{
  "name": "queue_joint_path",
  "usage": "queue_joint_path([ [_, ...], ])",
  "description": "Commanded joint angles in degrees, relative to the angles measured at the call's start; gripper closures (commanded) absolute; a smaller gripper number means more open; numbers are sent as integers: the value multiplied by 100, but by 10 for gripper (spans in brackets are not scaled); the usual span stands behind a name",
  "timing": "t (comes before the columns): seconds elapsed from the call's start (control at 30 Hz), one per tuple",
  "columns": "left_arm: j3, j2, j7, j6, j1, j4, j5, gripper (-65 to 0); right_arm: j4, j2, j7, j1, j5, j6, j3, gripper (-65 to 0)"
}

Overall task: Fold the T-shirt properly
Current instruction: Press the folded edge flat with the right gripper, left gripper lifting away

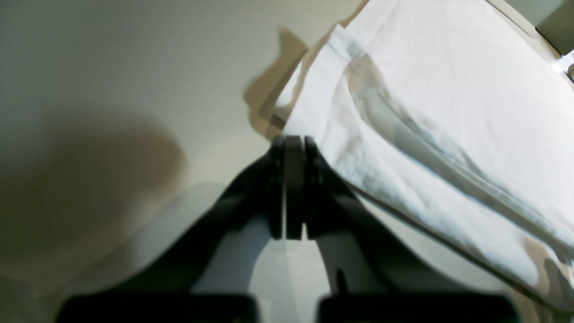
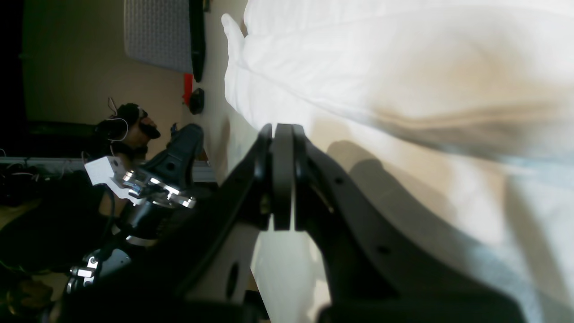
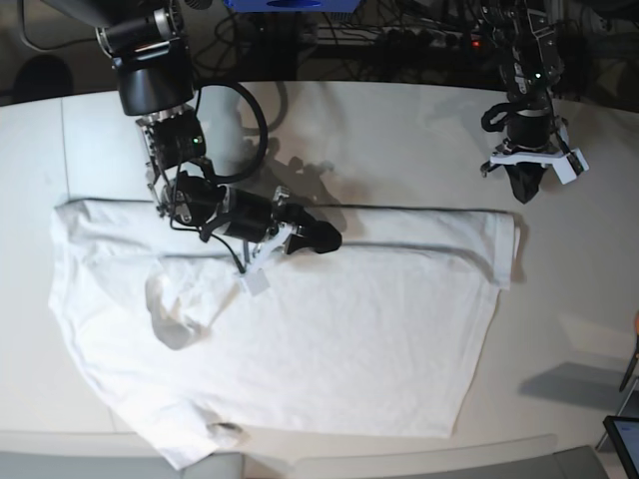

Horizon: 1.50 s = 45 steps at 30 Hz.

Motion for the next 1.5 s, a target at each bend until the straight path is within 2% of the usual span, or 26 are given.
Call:
queue_joint_path([
  [0.0, -27, -67, -134, -29, 2, 123, -13, 0, 11, 5, -95, -73, -15, -136, -4, 0],
  [0.03, -27, -67, -134, -29, 2, 123, -13, 0, 20, 14, -77, -126, -15, -312, -4, -1],
  [0.13, -27, -67, -134, -29, -7, 114, -13, 0, 99, -21, -15, -319, -59, -1297, 225, -1],
  [0.17, -27, -67, -134, -29, -7, 114, -13, 0, 283, -21, 134, -398, -68, -1525, 207, 0],
  [0.3, -27, -67, -134, -29, -33, 88, -13, 0, 1233, 172, 661, -574, -77, -2097, -232, 0],
  [0.4, -27, -67, -134, -29, -51, 88, -13, 0, 1769, 295, 785, -592, -200, -2809, -549, 0],
  [0.7, -238, -67, -134, -29, -33, 88, -13, 0, 2314, 260, 767, -601, -868, -3978, -645, 0],
  [0.77, -326, -67, -125, -29, -24, 88, -13, 0, 2393, 260, 785, -592, -1070, -4268, -883, 0],
  [0.9, -352, -76, -125, -29, 2, 105, -13, 0, 2429, 243, 820, -530, -1404, -4470, -1305, 0],
  [1.1, -352, -76, -116, -29, 11, 105, -13, 0, 2367, 119, 820, -451, -1800, -4470, -1419, 0],
  [1.47, -344, -76, -116, -29, 55, 123, -13, 0, 1804, 119, 837, -144, -1835, -4470, -1419, 0],
])
